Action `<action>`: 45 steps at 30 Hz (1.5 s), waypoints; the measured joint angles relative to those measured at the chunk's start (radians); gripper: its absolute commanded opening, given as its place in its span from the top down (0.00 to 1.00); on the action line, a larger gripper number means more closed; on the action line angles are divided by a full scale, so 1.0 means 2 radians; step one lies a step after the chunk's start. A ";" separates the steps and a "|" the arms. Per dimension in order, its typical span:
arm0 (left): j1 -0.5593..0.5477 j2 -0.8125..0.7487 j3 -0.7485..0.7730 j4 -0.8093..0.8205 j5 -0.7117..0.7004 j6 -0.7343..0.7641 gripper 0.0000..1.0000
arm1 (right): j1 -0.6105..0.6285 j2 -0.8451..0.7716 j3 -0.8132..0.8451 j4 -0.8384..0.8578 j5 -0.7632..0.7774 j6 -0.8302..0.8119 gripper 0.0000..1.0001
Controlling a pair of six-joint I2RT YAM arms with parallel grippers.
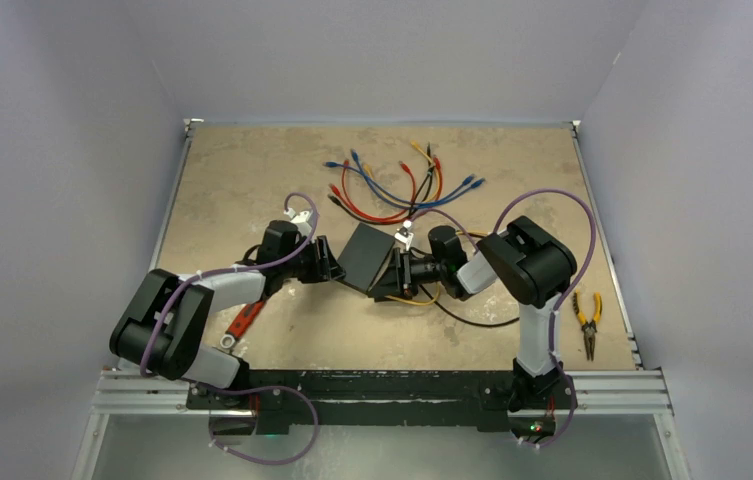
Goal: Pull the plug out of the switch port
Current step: Pull the connector from the switch port.
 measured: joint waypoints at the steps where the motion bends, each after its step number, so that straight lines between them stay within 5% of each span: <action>1: -0.001 0.000 0.000 0.000 -0.001 0.000 0.57 | 0.002 0.006 0.002 0.008 -0.001 0.006 0.49; 11: -0.005 -0.004 -0.004 0.006 -0.010 -0.008 0.59 | 0.007 0.041 0.026 0.032 0.000 0.023 0.69; 19: -0.006 -0.008 -0.004 0.006 -0.016 -0.007 0.55 | 0.007 0.044 0.035 0.020 0.003 0.007 1.00; 27: -0.035 -0.040 0.015 -0.082 -0.062 0.009 0.41 | 0.007 0.043 0.035 0.020 0.000 -0.002 1.00; 35: -0.139 -0.073 0.090 -0.189 -0.174 0.044 0.36 | 0.008 0.042 0.040 0.007 -0.002 -0.015 1.00; 45: -0.208 0.003 0.150 -0.203 -0.225 0.064 0.34 | 0.009 0.040 0.042 0.000 -0.002 -0.028 1.00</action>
